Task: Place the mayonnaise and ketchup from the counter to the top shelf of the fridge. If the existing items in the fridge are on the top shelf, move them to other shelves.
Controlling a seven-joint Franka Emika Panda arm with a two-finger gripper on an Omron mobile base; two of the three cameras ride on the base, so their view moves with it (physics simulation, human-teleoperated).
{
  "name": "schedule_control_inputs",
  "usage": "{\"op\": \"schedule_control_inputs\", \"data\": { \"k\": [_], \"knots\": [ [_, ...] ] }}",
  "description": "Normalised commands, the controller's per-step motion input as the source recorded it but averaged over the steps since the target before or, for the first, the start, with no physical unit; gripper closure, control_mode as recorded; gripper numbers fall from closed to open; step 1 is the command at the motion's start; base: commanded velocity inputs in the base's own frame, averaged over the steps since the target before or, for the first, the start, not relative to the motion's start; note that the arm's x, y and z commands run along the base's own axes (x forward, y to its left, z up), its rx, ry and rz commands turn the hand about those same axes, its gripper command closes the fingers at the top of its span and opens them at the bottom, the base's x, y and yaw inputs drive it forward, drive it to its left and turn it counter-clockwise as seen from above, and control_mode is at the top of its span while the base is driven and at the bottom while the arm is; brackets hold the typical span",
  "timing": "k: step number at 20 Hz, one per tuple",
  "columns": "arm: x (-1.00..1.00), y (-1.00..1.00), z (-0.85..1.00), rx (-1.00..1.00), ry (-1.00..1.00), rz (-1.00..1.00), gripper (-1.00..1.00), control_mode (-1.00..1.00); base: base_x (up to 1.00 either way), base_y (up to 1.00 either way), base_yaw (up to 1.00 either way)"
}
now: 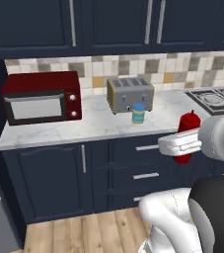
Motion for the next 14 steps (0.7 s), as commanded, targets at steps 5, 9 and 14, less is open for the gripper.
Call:
{"op": "schedule_control_inputs", "data": {
  "k": [5,9,14],
  "knots": [
    [0.0,0.0,0.0,0.0,0.0,0.0,1.0,1.0,-0.94,0.75,0.18],
    [0.0,0.0,0.0,0.0,0.0,0.0,1.0,1.0,-0.26,1.0,0.21],
    [0.0,0.0,0.0,0.0,0.0,0.0,1.0,1.0,0.25,1.0,0.16]
  ]
}}
